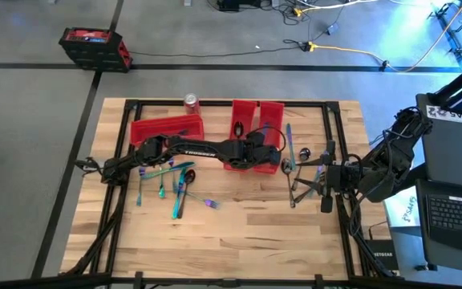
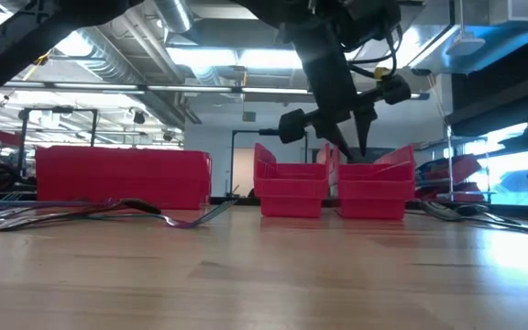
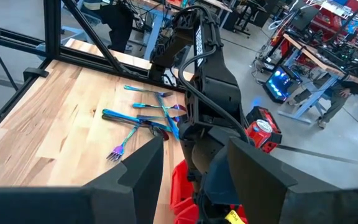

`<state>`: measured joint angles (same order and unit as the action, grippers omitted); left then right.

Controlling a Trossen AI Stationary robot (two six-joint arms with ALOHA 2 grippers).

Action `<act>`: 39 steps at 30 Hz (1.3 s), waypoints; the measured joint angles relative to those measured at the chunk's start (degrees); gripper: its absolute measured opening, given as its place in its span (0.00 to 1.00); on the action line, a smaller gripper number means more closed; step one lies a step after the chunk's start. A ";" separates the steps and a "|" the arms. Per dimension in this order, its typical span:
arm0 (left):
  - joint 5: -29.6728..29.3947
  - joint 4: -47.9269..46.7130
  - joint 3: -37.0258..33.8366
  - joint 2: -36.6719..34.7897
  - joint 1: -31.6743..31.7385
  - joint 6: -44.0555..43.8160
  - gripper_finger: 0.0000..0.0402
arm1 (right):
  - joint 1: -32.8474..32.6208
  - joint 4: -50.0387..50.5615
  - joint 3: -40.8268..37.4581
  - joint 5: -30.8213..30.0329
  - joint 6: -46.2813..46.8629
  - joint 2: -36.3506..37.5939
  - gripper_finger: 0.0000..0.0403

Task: Sort silverware
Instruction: Put the blue fork into the left red bin

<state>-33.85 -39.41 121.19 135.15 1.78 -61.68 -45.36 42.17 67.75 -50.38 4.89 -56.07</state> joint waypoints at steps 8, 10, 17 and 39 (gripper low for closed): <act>-1.34 9.59 0.07 -0.39 -1.14 11.51 0.20 | -0.02 2.21 0.00 0.05 1.52 0.00 0.40; -1.30 9.51 0.07 -1.59 -1.48 15.92 0.20 | 0.00 4.36 0.00 0.62 1.49 0.00 0.40; -14.09 -7.78 0.22 -11.16 -6.84 25.05 0.20 | 0.00 9.91 -0.02 5.42 2.79 -0.07 0.40; -11.27 -31.70 -13.01 -28.73 -22.81 34.58 0.08 | 14.01 -9.13 -0.02 15.43 12.92 -19.09 0.40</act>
<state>-45.12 -71.11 108.17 106.42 -21.02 -27.11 -31.36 33.04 67.72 -34.96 17.81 -75.16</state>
